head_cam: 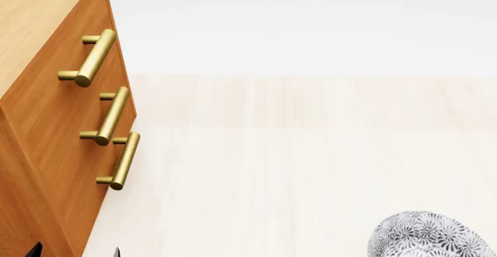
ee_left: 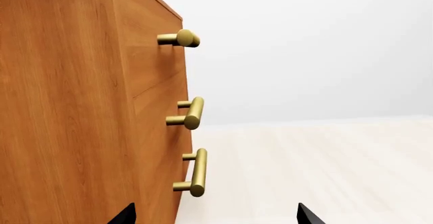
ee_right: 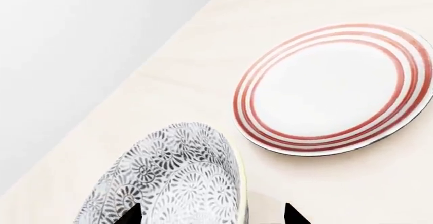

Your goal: Put the bowl on top of the cabinet.

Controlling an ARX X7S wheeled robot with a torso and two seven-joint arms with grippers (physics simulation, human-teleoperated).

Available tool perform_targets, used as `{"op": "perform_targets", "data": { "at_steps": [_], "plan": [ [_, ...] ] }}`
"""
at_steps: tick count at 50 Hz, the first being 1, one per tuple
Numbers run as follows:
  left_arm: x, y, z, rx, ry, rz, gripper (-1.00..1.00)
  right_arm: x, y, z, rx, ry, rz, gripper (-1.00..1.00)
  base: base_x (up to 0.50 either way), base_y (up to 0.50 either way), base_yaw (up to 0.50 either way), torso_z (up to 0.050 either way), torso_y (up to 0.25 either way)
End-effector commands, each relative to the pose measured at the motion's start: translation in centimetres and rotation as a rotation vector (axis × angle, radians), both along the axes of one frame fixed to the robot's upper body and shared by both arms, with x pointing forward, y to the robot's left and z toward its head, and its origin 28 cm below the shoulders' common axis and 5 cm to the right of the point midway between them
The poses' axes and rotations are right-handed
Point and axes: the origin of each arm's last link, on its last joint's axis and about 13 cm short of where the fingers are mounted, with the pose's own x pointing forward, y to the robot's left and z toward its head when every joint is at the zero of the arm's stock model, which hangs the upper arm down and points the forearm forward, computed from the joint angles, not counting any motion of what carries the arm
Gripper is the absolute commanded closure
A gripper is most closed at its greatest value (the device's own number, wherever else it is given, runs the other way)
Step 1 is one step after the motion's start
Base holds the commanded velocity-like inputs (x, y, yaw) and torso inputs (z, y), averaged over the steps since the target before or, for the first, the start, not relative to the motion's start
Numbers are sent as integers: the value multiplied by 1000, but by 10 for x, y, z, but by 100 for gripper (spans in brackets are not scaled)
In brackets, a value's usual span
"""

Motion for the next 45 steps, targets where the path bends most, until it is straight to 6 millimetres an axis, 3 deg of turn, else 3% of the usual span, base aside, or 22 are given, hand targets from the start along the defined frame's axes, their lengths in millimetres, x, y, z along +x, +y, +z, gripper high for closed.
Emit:
{"op": "perform_targets", "data": {
  "at_steps": [1,45],
  "plan": [
    [0,0,0,0,1,0,-100,6,0,-3,6,36,23,-100,0,0,0,0,0],
    [0,0,0,1,0,-1,-100,17,-4,-10,56,132,15,-100,0,0,0,0,0]
  ]
}}
